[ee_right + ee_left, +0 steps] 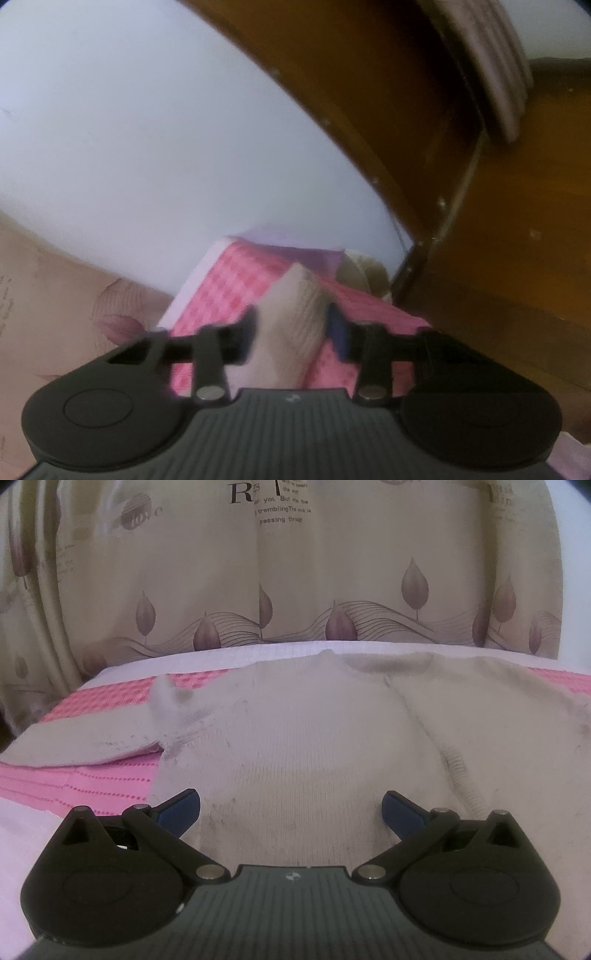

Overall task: Fold small clothes
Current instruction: 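Grasp the sleeve cuff with the right gripper and lift it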

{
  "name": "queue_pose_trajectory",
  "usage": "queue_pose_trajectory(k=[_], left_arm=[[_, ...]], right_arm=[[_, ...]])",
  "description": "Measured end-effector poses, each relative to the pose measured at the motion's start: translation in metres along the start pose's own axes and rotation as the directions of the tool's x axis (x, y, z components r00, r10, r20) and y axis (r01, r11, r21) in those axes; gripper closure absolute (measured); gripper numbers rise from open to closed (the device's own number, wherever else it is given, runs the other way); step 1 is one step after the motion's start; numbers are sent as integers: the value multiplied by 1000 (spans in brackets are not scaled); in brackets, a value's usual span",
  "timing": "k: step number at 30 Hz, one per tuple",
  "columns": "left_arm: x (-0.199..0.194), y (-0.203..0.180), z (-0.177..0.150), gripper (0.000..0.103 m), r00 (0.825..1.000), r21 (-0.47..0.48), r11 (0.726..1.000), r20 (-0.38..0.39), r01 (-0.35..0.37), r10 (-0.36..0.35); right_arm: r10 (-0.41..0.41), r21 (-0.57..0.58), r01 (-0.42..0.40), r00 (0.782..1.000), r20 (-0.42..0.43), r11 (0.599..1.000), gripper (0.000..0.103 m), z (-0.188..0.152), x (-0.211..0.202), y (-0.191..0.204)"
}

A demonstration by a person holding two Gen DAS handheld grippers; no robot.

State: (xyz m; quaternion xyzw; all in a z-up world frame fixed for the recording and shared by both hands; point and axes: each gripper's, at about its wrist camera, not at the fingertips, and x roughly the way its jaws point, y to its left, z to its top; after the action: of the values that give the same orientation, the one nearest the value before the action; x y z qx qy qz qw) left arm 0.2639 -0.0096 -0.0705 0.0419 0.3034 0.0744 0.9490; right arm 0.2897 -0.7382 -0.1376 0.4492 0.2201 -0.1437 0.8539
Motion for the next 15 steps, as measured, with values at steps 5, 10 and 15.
queue_pose_trajectory(k=[5, 10, 15], left_arm=[[0, 1, 0, 0, 1000, -12, 1000, -4, 2, -3], [0, 7, 0, 0, 1000, -56, 998, -1, 13, -13], [1, 19, 0, 0, 999, -121, 992, -3, 33, -34]], right_arm=[[68, -67, -65, 997, 35, 996, 89, -9, -18, 26], [138, -86, -134, 990, 36, 987, 89, -23, -39, 61], [243, -80, -241, 970, 23, 967, 89, -39, -63, 114]])
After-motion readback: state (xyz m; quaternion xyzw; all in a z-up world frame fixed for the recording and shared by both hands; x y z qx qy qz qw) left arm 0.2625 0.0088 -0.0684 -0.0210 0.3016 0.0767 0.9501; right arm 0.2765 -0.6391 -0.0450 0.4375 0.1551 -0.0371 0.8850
